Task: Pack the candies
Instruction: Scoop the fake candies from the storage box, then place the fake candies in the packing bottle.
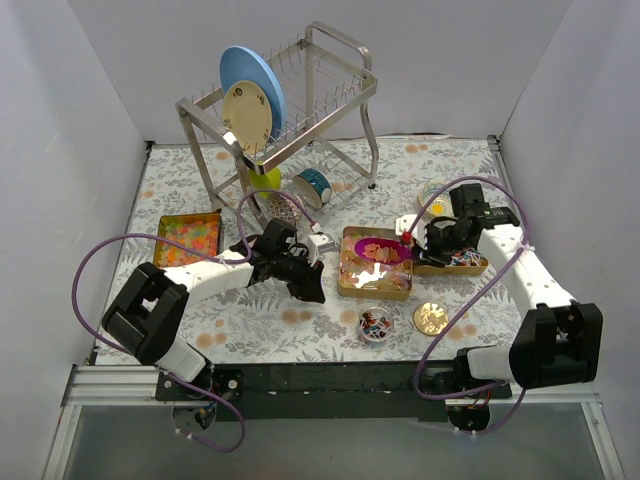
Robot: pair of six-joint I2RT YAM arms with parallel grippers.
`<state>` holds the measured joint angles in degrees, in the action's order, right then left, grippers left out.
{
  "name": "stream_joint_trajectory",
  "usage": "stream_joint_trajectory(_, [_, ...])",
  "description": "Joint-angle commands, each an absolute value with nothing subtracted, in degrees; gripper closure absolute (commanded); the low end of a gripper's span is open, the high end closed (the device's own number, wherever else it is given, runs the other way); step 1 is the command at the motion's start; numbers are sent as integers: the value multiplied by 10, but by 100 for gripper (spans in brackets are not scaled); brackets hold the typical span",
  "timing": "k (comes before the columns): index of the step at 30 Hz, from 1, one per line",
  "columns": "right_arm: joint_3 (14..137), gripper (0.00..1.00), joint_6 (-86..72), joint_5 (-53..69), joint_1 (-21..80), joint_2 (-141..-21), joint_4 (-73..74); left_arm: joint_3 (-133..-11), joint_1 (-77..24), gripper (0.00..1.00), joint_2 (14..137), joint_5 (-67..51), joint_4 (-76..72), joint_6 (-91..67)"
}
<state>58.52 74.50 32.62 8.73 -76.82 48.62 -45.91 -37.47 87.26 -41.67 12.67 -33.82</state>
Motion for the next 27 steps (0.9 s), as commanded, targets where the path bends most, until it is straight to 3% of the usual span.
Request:
stream_joint_trajectory(1, [607,99,814,296,85,-722,595,-465,-371,84,847,-406,104,-325])
stream_joint_trajectory(13, [612,99,945,150,103,-622,748,-403,-360,80,781,-402,62,-330])
stream_joint_trajectory(27, [613,99,817,-23,281,-622,747,-349,-349,78,729,-402,38,-344])
